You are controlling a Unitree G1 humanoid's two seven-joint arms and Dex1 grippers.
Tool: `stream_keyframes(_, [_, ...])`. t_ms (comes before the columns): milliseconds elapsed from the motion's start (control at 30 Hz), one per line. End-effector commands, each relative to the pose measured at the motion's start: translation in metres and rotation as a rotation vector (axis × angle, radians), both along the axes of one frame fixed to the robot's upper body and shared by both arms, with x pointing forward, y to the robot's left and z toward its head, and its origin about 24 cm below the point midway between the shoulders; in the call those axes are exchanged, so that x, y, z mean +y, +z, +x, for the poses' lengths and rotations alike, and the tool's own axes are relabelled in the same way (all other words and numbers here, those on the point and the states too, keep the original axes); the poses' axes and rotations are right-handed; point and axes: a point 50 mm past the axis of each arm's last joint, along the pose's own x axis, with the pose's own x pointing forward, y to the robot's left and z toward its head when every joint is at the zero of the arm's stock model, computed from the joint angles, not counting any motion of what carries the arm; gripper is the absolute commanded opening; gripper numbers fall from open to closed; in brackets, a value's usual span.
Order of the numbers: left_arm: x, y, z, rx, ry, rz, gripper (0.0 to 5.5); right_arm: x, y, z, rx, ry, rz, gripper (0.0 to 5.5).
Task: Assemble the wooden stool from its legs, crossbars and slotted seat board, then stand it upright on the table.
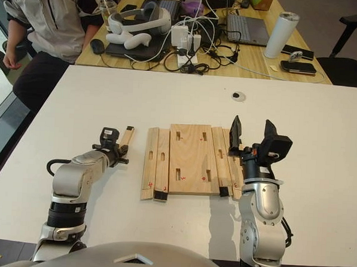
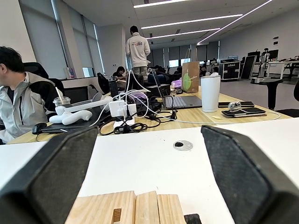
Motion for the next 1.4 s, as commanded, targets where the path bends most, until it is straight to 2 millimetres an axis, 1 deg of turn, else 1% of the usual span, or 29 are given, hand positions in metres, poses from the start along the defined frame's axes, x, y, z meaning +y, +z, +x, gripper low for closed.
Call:
stream_keyframes(33, [0.007,-0.002,0.0,-0.004,-0.025,0.023,1.29,0.004,0.008,0.006,-0.019,0.026,0.043,4.11])
stream_keyframes(67, [0.012,0.004,0.004,-0.058,-0.027,0.063,1.29,0.005,0.009,0.008,-0.017,0.044,0.059,4.11])
stream_keyframes(133, [0.021,0.023,0.017,-0.216,-0.033,0.163,1.29,0.007,0.01,0.013,-0.006,0.097,0.102,4.11])
stream_keyframes(167, [0.023,0.042,0.027,-0.353,-0.033,0.182,1.29,0.007,0.011,0.016,0.001,0.13,0.126,4.11])
stream_keyframes(233, [0.023,0.071,0.037,-0.559,-0.042,0.199,1.29,0.007,0.014,0.021,0.01,0.189,0.172,4.11])
stream_keyframes(267, [0.021,0.086,0.039,-0.661,-0.062,0.202,1.29,0.007,0.017,0.024,0.013,0.246,0.208,4.11])
stream_keyframes(333, [0.013,0.115,0.04,-0.848,-0.146,0.215,1.29,0.007,0.027,0.03,0.026,0.422,0.288,4.11])
stream_keyframes(400, [-0.002,0.135,0.033,-0.996,-0.295,0.232,1.29,0.0,0.041,0.035,0.035,0.61,0.316,4.11])
stream_keyframes(433, [-0.008,0.14,0.029,-1.044,-0.356,0.232,1.29,-0.004,0.049,0.038,0.036,0.672,0.319,4.11])
stream_keyframes(533, [-0.031,0.148,0.018,-1.134,-0.502,0.212,1.29,-0.015,0.068,0.049,0.036,0.787,0.345,4.11])
stream_keyframes(600, [-0.052,0.149,0.009,-1.174,-0.6,0.173,1.29,-0.016,0.078,0.055,0.033,0.855,0.363,4.11])
stream_keyframes(700, [-0.08,0.146,-0.003,-1.208,-0.717,0.13,1.29,-0.01,0.086,0.062,0.038,0.954,0.377,4.11])
stream_keyframes(800, [-0.096,0.148,-0.007,-1.243,-0.755,0.101,1.29,-0.002,0.088,0.067,0.044,1.016,0.389,4.11])
stream_keyframes(867, [-0.106,0.15,-0.008,-1.259,-0.77,0.083,1.29,0.007,0.09,0.069,0.041,1.067,0.397,4.11])
stream_keyframes(1033, [-0.119,0.152,-0.01,-1.274,-0.795,0.062,1.29,0.02,0.096,0.07,0.025,1.16,0.406,4.11])
stream_keyframes(1200, [-0.122,0.148,-0.013,-1.269,-0.817,0.07,1.29,0.021,0.104,0.074,0.01,1.196,0.381,4.11])
stream_keyframes(1300, [-0.121,0.145,-0.014,-1.262,-0.828,0.078,1.29,0.017,0.11,0.078,-0.001,1.201,0.364,3.76])
stream_keyframes(1400, [-0.12,0.144,-0.014,-1.261,-0.829,0.091,1.29,0.016,0.114,0.08,-0.003,1.22,0.343,3.23])
